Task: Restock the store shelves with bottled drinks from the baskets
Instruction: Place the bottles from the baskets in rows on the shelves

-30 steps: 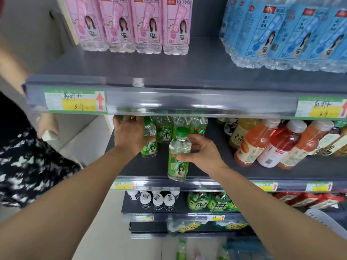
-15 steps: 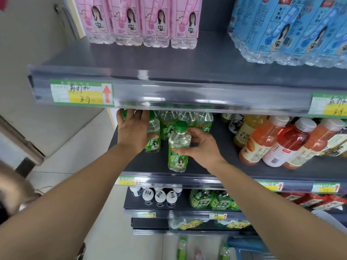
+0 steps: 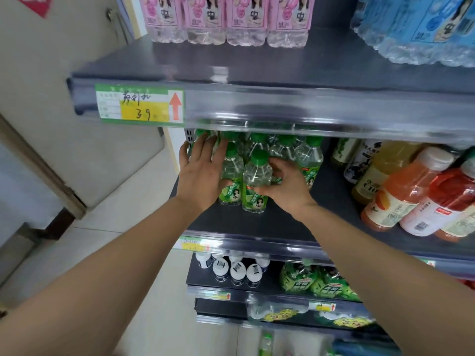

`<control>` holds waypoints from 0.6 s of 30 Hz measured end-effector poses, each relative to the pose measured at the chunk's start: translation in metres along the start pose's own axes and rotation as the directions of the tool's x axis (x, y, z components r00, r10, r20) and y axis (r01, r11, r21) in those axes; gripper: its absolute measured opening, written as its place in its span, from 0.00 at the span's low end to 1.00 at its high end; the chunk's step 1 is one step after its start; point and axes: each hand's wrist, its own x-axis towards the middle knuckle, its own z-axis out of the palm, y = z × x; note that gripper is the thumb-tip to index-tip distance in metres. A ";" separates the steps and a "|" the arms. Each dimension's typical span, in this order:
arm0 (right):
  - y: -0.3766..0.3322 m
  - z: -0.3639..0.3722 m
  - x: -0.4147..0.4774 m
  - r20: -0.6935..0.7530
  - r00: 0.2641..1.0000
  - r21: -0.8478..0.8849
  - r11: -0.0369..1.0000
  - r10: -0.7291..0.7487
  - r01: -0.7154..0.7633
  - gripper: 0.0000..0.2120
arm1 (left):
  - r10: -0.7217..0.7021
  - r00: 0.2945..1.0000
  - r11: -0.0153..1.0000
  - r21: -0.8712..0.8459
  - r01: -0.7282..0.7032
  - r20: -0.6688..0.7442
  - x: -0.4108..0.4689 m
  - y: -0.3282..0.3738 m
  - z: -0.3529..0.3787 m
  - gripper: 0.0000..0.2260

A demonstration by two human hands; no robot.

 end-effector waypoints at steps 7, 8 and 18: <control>0.004 0.001 0.009 -0.023 0.998 -0.122 0.991 -0.056 0.053 0.36 | 0.008 0.999 1.000 0.004 -0.008 -0.034 -0.001 -0.001 0.005 0.42; 0.005 0.001 0.009 -0.031 0.997 -0.156 0.985 -0.075 0.069 0.35 | 0.011 0.999 1.000 0.006 -0.011 -0.038 -0.001 -0.001 0.005 0.42; 0.003 -0.003 0.000 -0.011 1.000 -0.262 0.965 -0.026 0.022 0.40 | -0.035 0.995 0.998 0.056 0.029 0.093 -0.006 0.008 -0.005 0.43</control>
